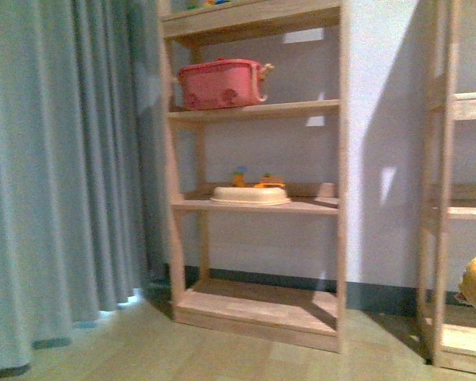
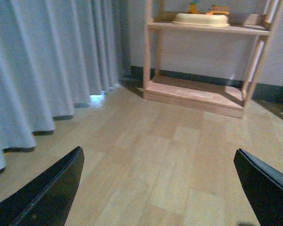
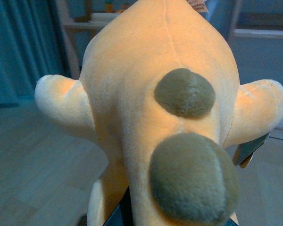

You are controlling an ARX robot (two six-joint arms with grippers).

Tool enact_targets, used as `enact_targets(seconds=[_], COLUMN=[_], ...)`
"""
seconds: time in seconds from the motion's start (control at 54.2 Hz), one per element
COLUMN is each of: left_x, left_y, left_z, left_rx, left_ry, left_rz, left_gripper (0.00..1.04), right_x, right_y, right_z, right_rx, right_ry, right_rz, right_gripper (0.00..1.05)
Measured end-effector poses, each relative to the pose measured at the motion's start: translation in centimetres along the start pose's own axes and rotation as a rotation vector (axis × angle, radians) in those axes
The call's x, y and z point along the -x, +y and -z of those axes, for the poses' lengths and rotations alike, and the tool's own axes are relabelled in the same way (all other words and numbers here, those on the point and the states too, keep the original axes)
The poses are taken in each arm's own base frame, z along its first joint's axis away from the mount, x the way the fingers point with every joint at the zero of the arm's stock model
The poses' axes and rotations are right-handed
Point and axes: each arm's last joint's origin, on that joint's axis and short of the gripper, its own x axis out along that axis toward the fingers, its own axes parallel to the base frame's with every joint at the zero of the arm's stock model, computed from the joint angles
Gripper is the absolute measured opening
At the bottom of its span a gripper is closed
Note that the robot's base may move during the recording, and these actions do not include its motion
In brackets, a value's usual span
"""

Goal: Put away toys

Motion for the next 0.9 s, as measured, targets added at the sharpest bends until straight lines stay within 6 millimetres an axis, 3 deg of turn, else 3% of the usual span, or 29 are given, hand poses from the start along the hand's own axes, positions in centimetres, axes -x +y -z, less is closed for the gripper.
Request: enact_targets(seconds=[0.903], left_x=[0.0], left_y=[-0.01], left_z=[0.0], left_rx=[-0.002], left_ry=[0.0], left_rz=[0.002], left_gripper=[0.98], right_x=[0.01], right_y=[0.0], right_z=[-0.01], right_rx=[0.0], right_ry=[-0.001], right_rz=[-0.003], right_gripper=[0.07])
